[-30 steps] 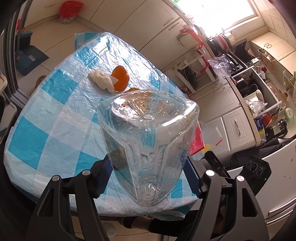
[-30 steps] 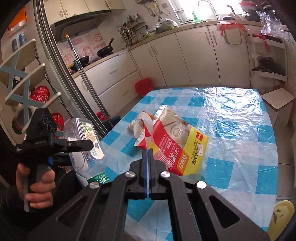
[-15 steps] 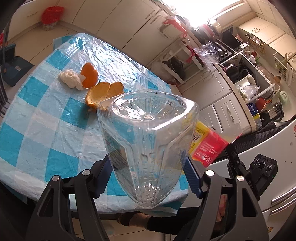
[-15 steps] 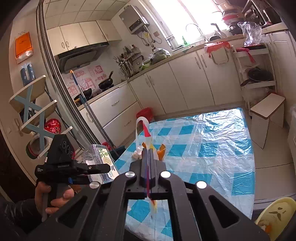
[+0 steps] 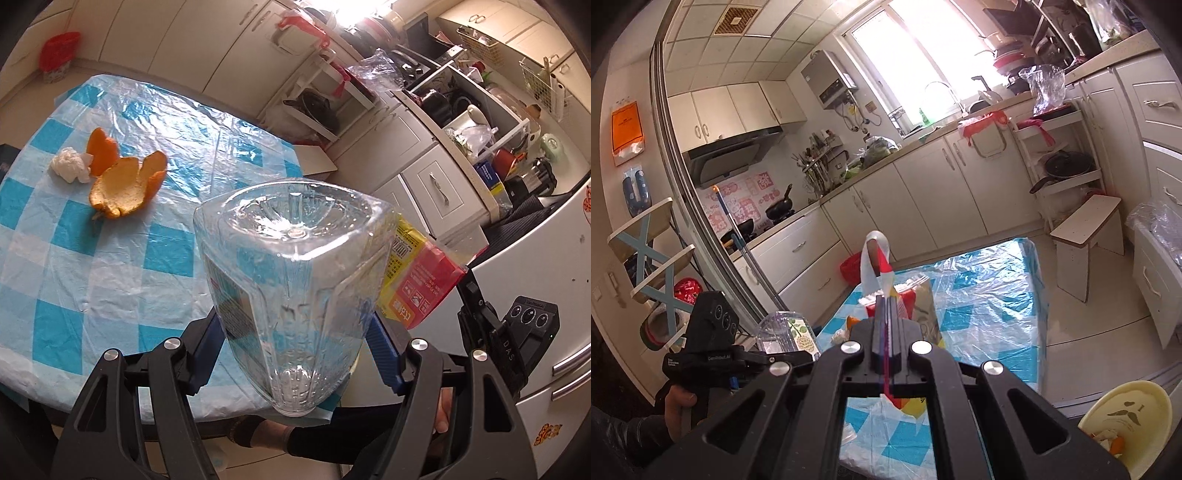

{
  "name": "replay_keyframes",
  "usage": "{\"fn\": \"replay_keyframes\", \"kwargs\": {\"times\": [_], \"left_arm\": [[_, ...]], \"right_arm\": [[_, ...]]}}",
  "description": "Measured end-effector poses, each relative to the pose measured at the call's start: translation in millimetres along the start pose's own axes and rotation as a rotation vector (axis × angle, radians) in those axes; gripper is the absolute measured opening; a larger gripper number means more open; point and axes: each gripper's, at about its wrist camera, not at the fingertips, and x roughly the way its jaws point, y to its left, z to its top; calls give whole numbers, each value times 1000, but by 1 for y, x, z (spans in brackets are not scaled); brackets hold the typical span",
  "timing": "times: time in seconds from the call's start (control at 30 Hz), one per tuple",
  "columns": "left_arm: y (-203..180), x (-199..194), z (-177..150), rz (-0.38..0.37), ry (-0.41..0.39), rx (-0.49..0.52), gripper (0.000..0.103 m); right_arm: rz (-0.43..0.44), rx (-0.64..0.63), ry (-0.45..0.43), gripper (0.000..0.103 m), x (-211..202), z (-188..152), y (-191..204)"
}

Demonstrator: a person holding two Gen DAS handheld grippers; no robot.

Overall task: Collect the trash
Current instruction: 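Carry the bottle and packet over the yellow bin with both grippers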

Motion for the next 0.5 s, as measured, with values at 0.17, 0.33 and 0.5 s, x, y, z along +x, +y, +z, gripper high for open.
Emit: {"fn": "replay_keyframes", "kwargs": {"times": [0.17, 0.33, 0.5], "left_arm": [[-25, 13, -5, -12, 19, 52, 67], [-58, 34, -12, -23, 44, 117, 67], [-85, 57, -18, -43, 79, 172, 67]], "right_arm": [[-53, 42, -43, 1, -17, 2, -16], [-126, 88, -88, 1, -39, -1, -34], [-219, 148, -126, 1, -61, -6, -57]]}}
